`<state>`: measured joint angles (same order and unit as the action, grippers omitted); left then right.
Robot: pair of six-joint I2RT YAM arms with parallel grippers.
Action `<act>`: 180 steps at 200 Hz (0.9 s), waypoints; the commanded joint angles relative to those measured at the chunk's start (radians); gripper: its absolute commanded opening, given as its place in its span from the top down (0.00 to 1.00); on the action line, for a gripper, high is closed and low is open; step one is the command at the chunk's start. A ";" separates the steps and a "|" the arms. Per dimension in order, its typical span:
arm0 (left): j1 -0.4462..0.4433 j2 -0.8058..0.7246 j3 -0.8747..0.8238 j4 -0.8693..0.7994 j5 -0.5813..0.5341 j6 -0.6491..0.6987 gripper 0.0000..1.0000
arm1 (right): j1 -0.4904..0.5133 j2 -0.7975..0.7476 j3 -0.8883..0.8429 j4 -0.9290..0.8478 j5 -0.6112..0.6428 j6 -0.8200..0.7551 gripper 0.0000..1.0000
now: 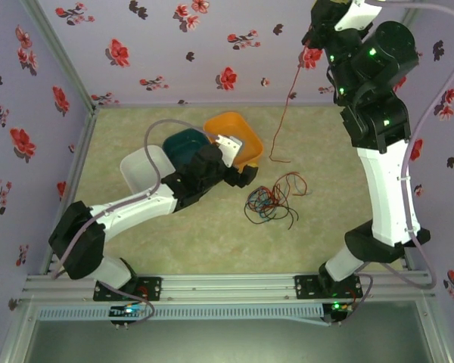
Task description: Untangle the cables
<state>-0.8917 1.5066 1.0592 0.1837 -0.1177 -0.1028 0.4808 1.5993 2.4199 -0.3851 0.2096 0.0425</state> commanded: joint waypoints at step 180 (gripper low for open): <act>0.092 0.292 0.391 0.071 0.077 -0.032 0.98 | 0.004 -0.064 -0.032 -0.071 -0.093 0.130 1.00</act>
<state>-0.8074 1.8072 1.4178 0.2352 -0.0948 -0.0895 0.4808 1.5593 2.3993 -0.4553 0.1268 0.1551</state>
